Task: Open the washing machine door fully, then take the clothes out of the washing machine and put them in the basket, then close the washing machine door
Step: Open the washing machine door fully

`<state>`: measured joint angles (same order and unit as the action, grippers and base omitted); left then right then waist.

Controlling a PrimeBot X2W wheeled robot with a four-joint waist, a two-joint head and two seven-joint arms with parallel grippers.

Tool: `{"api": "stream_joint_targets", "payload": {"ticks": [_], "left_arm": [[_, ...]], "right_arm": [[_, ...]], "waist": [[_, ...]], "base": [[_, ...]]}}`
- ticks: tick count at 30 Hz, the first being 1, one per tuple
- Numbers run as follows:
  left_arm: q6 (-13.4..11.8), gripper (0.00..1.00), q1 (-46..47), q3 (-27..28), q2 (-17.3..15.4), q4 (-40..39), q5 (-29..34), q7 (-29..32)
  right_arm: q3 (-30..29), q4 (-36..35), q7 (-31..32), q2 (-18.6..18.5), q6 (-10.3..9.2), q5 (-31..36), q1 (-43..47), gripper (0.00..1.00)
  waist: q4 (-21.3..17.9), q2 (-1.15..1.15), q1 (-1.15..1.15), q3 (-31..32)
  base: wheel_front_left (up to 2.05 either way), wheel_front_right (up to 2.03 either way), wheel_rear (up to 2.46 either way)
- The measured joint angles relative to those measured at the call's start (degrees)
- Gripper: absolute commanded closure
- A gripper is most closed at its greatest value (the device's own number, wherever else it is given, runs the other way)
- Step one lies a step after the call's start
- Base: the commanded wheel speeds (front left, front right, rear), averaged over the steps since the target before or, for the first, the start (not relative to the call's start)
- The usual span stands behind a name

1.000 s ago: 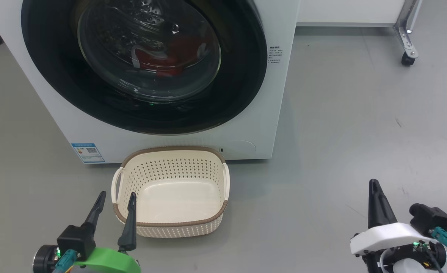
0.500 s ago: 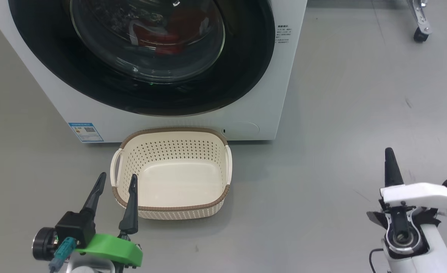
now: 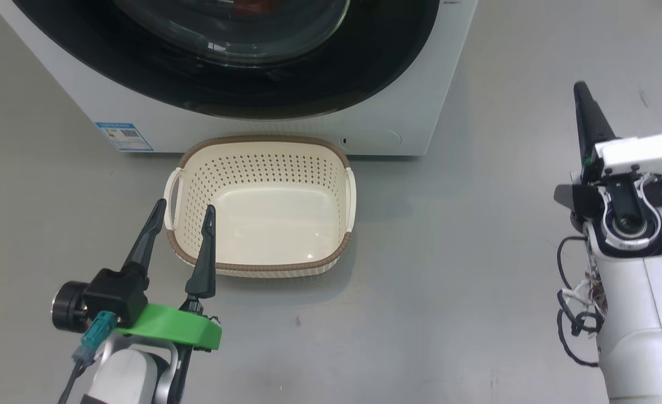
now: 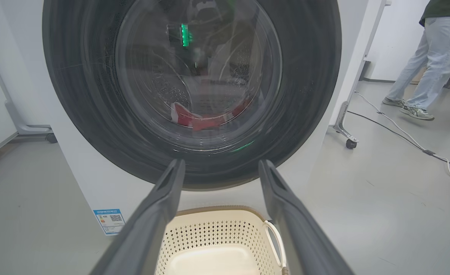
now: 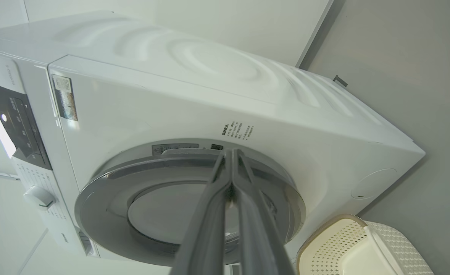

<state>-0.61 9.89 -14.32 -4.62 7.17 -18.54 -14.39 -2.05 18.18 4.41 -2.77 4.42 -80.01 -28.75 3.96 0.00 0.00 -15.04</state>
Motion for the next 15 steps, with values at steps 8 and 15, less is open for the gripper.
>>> {"api": "stream_joint_targets", "payload": {"ticks": [8,15], "left_arm": [[0.9,0.00,3.6,-0.9,0.6,-0.2,0.5,-0.1],[1.5,0.00,6.2,-1.8,1.5,0.3,0.5,-0.1]], "right_arm": [[-0.2,2.9,4.6,-2.2,-2.53,-1.3,-12.0,1.00],[0.5,6.2,8.2,-3.9,-4.09,-1.8,-21.2,1.00]], "waist": [[1.7,0.00,0.00,-5.1],[3.8,0.00,0.00,-8.7]], "base": [[0.00,0.00,0.00],[0.00,0.00,0.00]]}}
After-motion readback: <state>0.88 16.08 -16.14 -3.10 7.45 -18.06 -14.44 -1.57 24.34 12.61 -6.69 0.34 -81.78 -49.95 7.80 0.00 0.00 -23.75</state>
